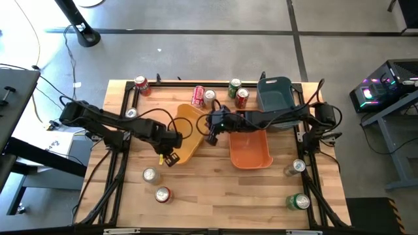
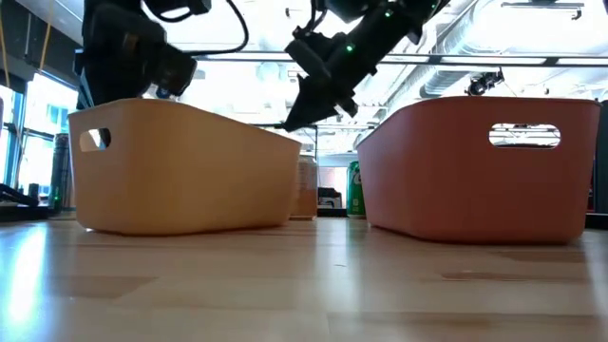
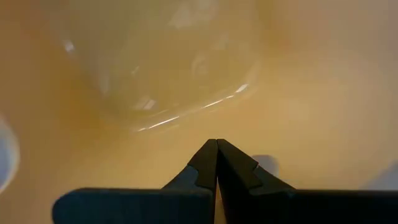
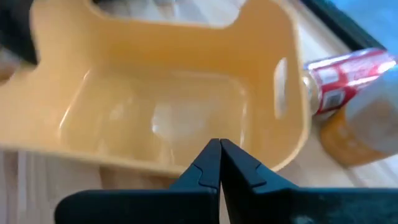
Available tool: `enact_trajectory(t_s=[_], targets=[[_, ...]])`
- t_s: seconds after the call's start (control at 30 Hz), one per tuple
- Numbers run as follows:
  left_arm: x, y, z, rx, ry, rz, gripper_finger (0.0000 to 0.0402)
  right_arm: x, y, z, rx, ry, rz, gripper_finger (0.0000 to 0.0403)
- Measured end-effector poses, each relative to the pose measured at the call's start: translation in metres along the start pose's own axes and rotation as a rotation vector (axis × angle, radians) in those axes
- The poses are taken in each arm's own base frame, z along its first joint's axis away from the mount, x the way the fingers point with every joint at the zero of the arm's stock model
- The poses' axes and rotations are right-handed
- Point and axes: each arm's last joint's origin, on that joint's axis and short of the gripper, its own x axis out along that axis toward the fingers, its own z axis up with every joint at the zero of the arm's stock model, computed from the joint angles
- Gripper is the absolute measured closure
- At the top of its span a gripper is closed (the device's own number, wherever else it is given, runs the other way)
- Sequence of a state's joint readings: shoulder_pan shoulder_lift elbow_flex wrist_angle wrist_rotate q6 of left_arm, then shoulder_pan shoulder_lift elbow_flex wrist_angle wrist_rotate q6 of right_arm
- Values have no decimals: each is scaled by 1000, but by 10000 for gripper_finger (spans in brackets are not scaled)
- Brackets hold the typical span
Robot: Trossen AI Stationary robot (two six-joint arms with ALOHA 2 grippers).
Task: Sort soda cans
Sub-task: Move the yellow bin to the center of the table
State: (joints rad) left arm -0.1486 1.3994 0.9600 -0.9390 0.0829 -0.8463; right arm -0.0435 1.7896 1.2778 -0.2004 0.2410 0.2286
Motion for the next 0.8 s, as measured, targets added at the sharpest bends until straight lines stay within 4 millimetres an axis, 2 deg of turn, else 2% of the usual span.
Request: enact_trajectory(t_s=[0.3, 0.37, 0.47, 0.57, 0.63, 0.7, 0.8], targets=[[-2, -20, 11, 51, -147, -180, 401, 7, -8, 12, 79, -123, 4, 403], [-8, -22, 12, 78, -169, -200, 401, 5, -8, 14, 72, -132, 6, 403], [-34, -21, 15, 115, -210, -224, 401, -8, -9, 21, 73, -165, 14, 403], [-69, -11, 15, 139, -296, -187, 401, -23, -11, 29, 77, -197, 21, 403], [-89, 2, 12, 130, -368, -99, 401, -26, -12, 29, 69, -186, 20, 403], [-99, 20, 7, 109, -381, -2, 401, -26, -9, 26, 77, -152, 30, 403], [-100, 44, 3, 63, -300, 111, 401, -25, 0, 14, 85, -64, 38, 403]])
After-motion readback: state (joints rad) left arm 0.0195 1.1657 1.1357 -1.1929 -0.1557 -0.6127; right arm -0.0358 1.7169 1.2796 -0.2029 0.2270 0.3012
